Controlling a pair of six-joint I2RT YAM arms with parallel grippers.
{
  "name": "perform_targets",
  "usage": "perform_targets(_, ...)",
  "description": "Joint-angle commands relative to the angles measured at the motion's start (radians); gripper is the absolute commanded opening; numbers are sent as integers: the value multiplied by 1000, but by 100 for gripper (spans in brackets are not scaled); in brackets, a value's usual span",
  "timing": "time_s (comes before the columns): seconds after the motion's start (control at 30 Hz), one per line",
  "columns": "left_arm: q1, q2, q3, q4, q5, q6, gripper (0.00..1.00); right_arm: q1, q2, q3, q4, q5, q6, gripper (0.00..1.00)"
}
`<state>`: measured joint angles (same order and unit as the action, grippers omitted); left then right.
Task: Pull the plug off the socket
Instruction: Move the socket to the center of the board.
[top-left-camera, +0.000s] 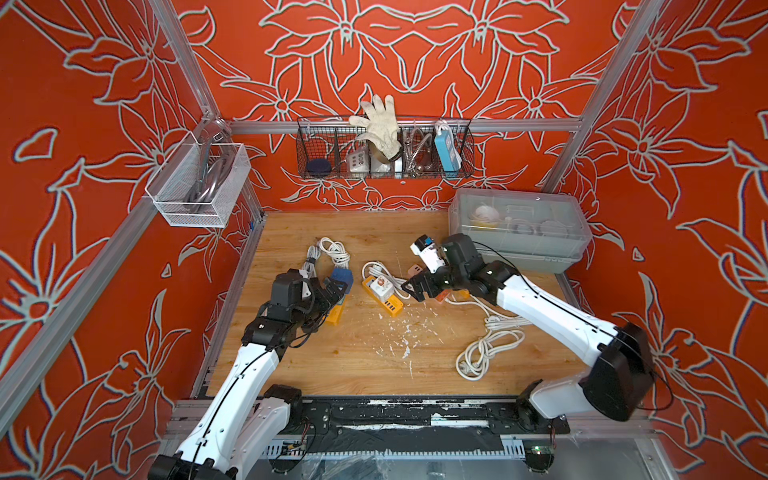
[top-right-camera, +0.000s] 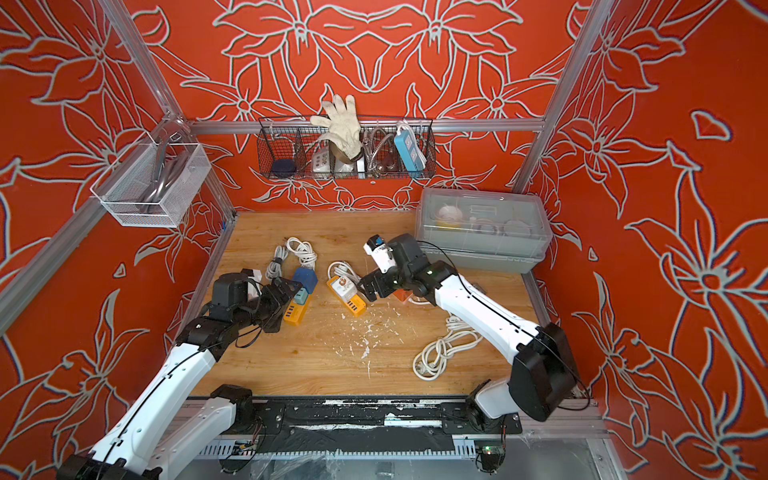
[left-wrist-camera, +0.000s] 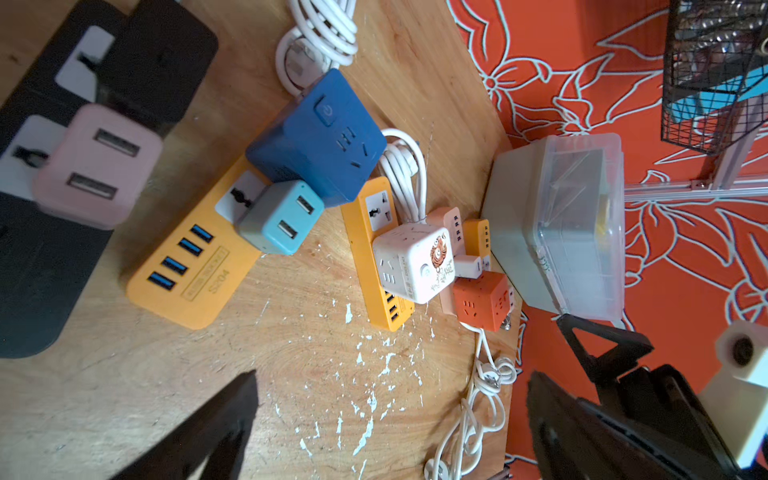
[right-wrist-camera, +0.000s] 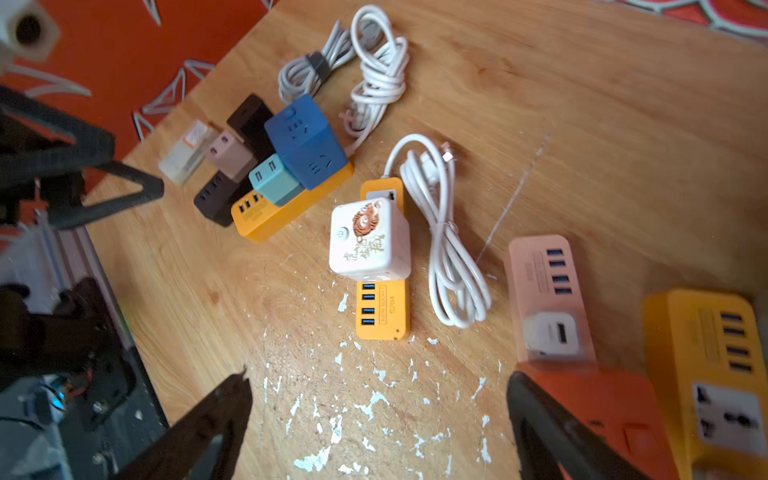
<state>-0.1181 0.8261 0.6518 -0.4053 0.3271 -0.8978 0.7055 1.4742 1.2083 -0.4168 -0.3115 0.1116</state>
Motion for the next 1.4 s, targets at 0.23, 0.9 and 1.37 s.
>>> perform_targets(0.23, -2, -21, 21, -131, -166, -16, 100, 154, 349, 328, -114, 197, -187, 99)
perform_targets(0.9, -2, 2, 69, -145, -252, 43, 100, 184, 679, 645, -325, 395, -135, 94)
perform_targets(1.37, -9, 13, 54, -73, -167, 28, 100, 182, 597, 537, -280, 315, -134, 58)
